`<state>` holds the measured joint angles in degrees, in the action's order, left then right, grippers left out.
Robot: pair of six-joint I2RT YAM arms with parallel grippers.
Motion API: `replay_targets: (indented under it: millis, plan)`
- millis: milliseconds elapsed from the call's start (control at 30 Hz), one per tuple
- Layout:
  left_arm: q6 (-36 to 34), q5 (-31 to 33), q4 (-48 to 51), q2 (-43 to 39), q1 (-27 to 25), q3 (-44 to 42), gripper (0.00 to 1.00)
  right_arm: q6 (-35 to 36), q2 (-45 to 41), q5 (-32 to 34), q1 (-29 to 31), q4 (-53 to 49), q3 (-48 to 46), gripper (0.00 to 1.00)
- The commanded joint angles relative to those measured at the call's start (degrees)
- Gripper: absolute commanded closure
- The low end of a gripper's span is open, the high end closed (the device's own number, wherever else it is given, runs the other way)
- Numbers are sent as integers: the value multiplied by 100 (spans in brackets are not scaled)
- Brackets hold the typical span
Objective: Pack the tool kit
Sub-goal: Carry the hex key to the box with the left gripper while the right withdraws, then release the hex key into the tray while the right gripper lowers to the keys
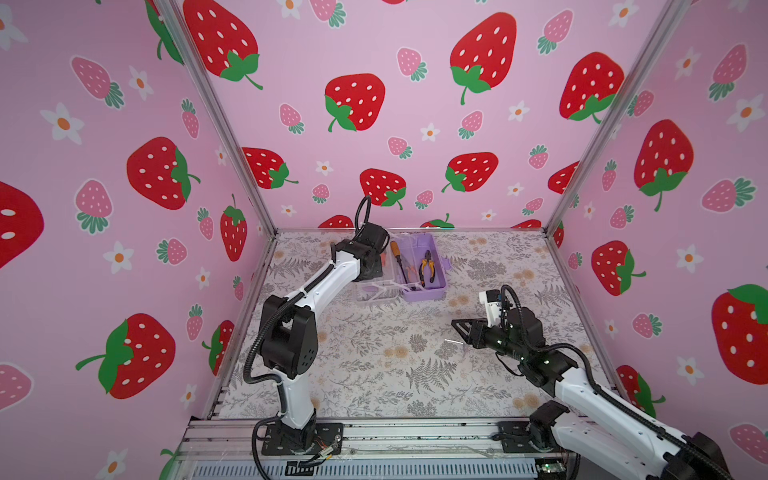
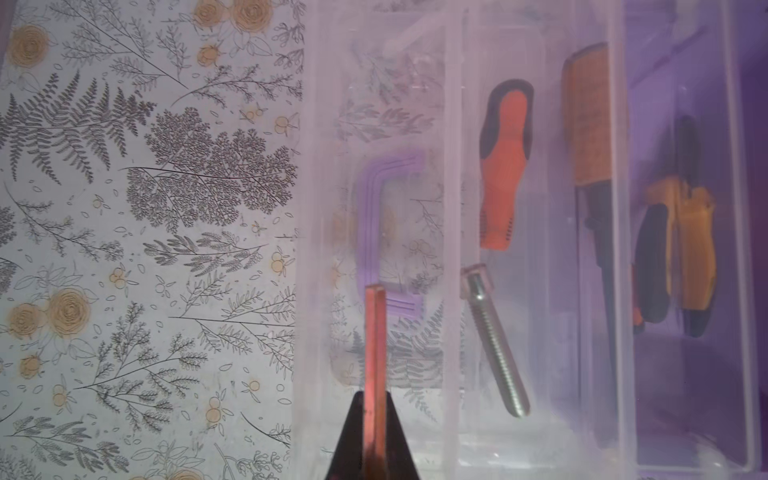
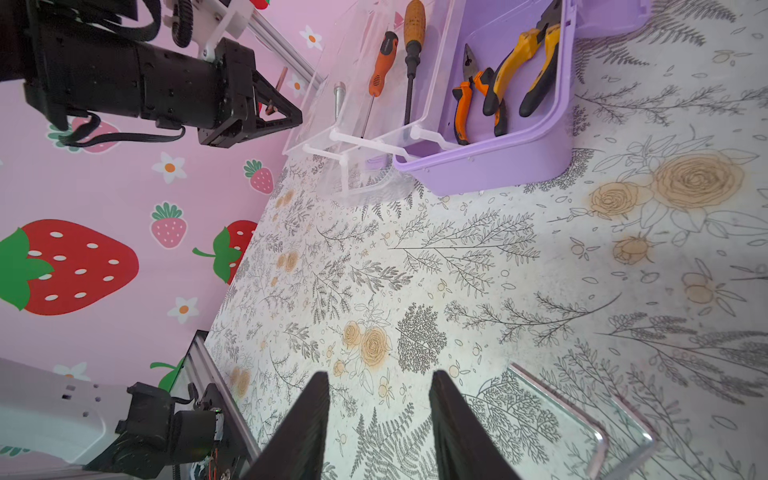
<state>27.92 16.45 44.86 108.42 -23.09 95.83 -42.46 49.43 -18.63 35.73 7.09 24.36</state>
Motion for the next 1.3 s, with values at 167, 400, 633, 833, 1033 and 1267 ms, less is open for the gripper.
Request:
replay_targets:
  millis: [167,400,633,833,1033,1267]
  plan:
    - [-366,-257,336,662,169,971,100,150,30,-109,-171,-66,-45,56]
    - [-371,-353,420,1012,192,1233,83,192,47,-165,-258,-107,-39,55]
    - [-336,-605,385,879,194,1177,68,670,217,614,-259,-947,156,49]
    - [-189,-652,74,-19,108,672,66,1015,472,1733,-223,-1870,196,49]
    - [104,-777,-549,-1508,-81,-534,63,1057,983,2438,170,-2120,240,44]
    - [358,-1241,-923,-2866,-215,-2217,62,1169,2062,3525,1071,-2367,690,43]
